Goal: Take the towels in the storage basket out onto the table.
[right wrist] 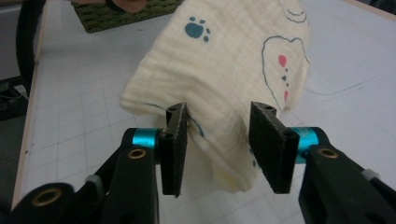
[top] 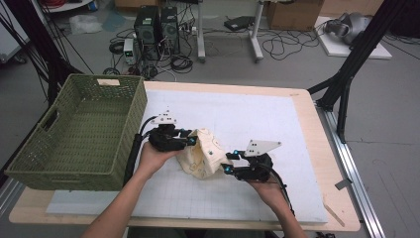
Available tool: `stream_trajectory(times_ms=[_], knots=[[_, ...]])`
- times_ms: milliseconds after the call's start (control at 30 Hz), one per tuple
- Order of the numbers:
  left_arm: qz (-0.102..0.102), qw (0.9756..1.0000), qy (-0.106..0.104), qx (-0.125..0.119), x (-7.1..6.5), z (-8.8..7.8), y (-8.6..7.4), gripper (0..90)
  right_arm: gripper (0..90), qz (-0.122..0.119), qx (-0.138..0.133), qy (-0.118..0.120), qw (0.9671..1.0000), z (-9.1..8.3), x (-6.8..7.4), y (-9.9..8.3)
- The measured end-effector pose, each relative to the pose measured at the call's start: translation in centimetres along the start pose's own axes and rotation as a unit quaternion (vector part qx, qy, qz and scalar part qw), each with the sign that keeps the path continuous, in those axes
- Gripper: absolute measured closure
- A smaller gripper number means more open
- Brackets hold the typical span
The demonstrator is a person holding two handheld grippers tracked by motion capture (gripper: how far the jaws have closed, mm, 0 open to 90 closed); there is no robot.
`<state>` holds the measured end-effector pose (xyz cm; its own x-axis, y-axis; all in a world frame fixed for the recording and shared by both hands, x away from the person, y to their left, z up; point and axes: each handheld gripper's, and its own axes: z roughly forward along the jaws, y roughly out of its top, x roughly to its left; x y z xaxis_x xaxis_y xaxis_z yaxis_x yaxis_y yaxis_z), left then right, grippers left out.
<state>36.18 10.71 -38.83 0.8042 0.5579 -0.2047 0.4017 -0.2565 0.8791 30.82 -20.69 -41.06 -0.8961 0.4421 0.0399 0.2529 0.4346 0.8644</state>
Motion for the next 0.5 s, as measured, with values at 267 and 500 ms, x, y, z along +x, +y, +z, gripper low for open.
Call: stream_trajectory(times_ms=[267,500], knots=[[-0.016,0.9998,0.001,-0.009,-1.3,-1.9,-1.9,44.4,77.6,0.002,0.009,0.016,0.9998,-0.3,-0.4,-0.2],[-0.011,0.9987,0.008,0.048,-2.2,-0.7,-4.2,44.1,79.3,0.003,0.006,0.01,0.9999,-1.2,-1.0,-0.2]])
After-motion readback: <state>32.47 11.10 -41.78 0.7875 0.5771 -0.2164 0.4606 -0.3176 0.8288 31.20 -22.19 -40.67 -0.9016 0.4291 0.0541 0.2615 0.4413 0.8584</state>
